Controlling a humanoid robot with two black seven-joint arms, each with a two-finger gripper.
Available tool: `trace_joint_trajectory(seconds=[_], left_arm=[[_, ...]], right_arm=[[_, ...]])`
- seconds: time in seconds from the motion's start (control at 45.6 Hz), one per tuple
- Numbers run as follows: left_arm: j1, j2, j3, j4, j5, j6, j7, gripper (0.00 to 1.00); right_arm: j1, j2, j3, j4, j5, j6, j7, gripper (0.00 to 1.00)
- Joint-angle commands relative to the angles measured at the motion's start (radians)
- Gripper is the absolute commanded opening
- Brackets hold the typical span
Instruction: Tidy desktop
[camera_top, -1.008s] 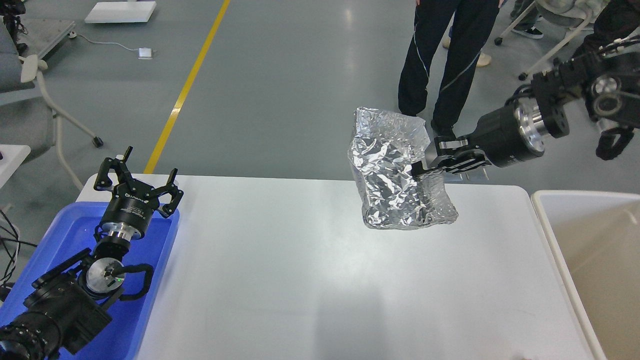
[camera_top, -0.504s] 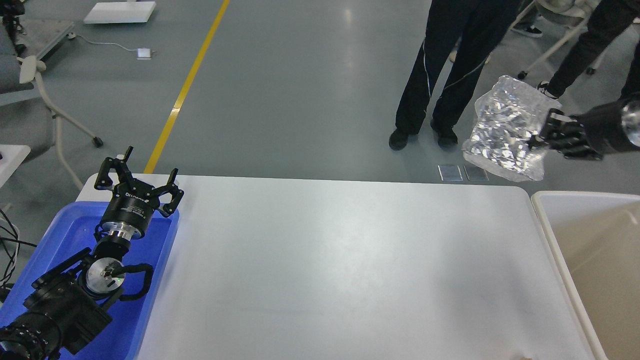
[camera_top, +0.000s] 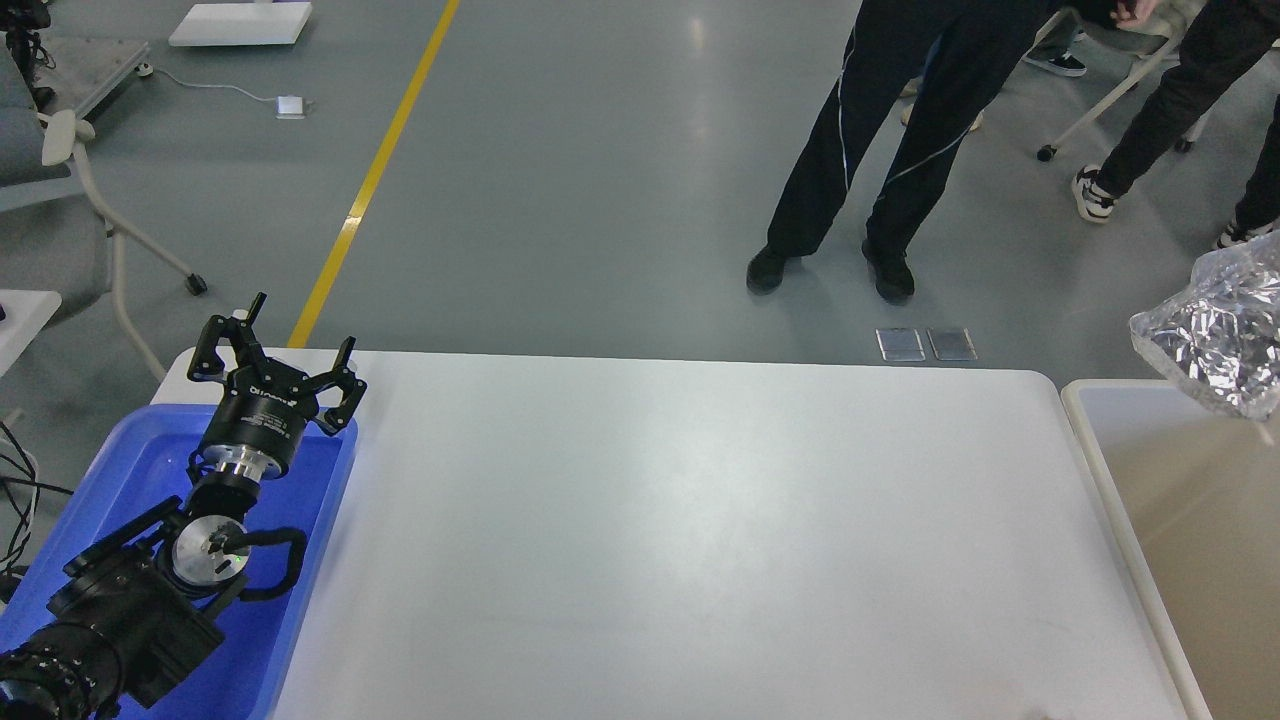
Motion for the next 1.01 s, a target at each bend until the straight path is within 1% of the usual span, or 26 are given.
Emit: trace_joint_trajectory(seconds=[0.0,0.044,0.219,0.307,0.46,0.636,0.745,0.877,0.899,0.965,0.987], left_arm=[[0.0,0.0,0.0,0.0,0.0,0.0,0.0,1.0],[0.0,0.0,0.0,0.0,0.0,0.0,0.0,1.0],[0.0,0.0,0.0,0.0,0.0,0.0,0.0,1.0],[0.0,0.0,0.0,0.0,0.0,0.0,0.0,1.0],[0.0,0.0,0.0,0.0,0.0,0.0,0.0,1.0],[0.0,0.0,0.0,0.0,0.0,0.0,0.0,1.0],[0.0,0.0,0.0,0.0,0.0,0.0,0.0,1.0],[0.0,0.0,0.0,0.0,0.0,0.0,0.0,1.0],[0.0,0.0,0.0,0.0,0.0,0.0,0.0,1.0],[0.0,0.0,0.0,0.0,0.0,0.0,0.0,1.0],[0.0,0.0,0.0,0.0,0.0,0.0,0.0,1.0]], right_arm=[[-0.168,0.048,0.007,-0.154,0.032,-0.147,-0.08,0.0],[-0.187,0.048,0.008,-0.154,0.043,-0.176,-0.096,0.0],[-0.286,0.091,0.014,-0.158,0.134,-0.307,-0.133,0.0],[-0.325,0.114,0.022,-0.158,0.163,-0.362,-0.139,0.0],[-0.375,0.148,0.039,-0.157,0.181,-0.391,-0.139,0.0],[-0.422,0.203,0.079,-0.147,0.204,-0.451,-0.139,0.0],[-0.442,0.243,0.105,-0.147,0.206,-0.457,-0.139,0.0],[-0.445,0.257,0.122,-0.147,0.206,-0.465,-0.137,0.0],[-0.444,0.258,0.122,-0.147,0.206,-0.467,-0.137,0.02],[-0.445,0.258,0.122,-0.144,0.206,-0.482,-0.137,0.24],[-0.445,0.258,0.122,-0.141,0.206,-0.489,-0.137,0.35]])
